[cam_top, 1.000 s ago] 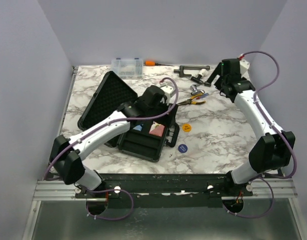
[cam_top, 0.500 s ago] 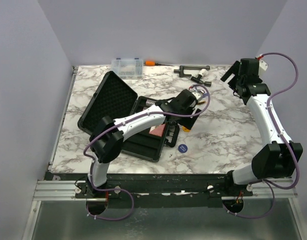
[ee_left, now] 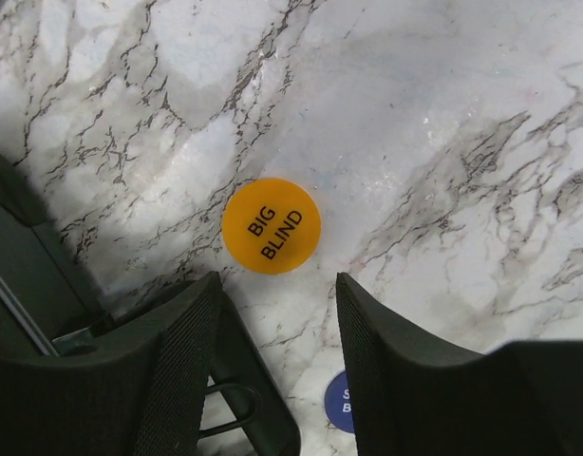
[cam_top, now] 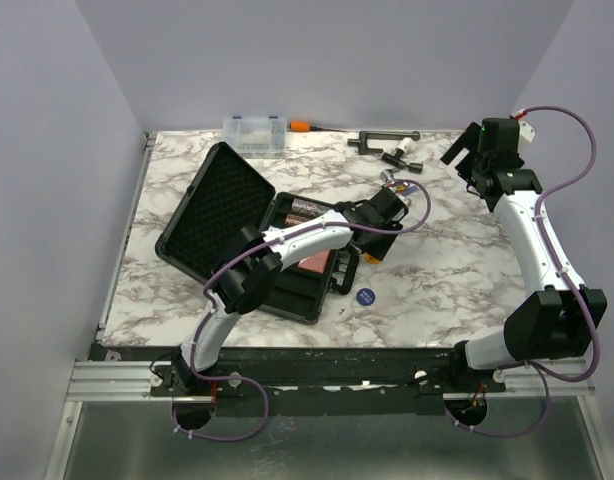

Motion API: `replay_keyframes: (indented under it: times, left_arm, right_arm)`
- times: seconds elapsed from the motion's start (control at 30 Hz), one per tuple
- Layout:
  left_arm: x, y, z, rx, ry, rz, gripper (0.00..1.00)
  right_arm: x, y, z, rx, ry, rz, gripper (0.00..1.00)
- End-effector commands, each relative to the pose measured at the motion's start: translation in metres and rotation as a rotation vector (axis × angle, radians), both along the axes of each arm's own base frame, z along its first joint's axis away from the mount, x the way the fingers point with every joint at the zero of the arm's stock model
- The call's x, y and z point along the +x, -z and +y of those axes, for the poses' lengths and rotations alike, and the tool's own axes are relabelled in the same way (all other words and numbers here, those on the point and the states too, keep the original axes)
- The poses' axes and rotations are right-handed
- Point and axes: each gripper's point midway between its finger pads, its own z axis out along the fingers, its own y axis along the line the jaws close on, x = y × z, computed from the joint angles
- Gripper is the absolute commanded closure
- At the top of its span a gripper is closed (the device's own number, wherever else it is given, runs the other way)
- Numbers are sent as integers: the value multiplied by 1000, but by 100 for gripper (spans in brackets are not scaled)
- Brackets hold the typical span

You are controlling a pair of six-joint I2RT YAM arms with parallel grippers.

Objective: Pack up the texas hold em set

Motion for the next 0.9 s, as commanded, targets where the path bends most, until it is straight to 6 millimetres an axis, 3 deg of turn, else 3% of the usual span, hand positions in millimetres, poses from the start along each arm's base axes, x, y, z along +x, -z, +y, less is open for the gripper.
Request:
replay_keyframes:
  times: [0.0,0.43,0.57,0.87]
  left_arm:
    - [5,9,-2,31,-32,3,46]
    - [6,42,-5,84,-71,65,42]
    - [7,49,-2,101,-112,83,34]
    - [4,68,-3,120,-144,128,37]
  right_arm:
    - [-2,-6,2,4,-25,-24,0]
    - [-1,-6,5,13,-40,-30,0]
    - [-2,-7,6,17,-46,-33,0]
    - [-2,-8,8,18,-52,-39,0]
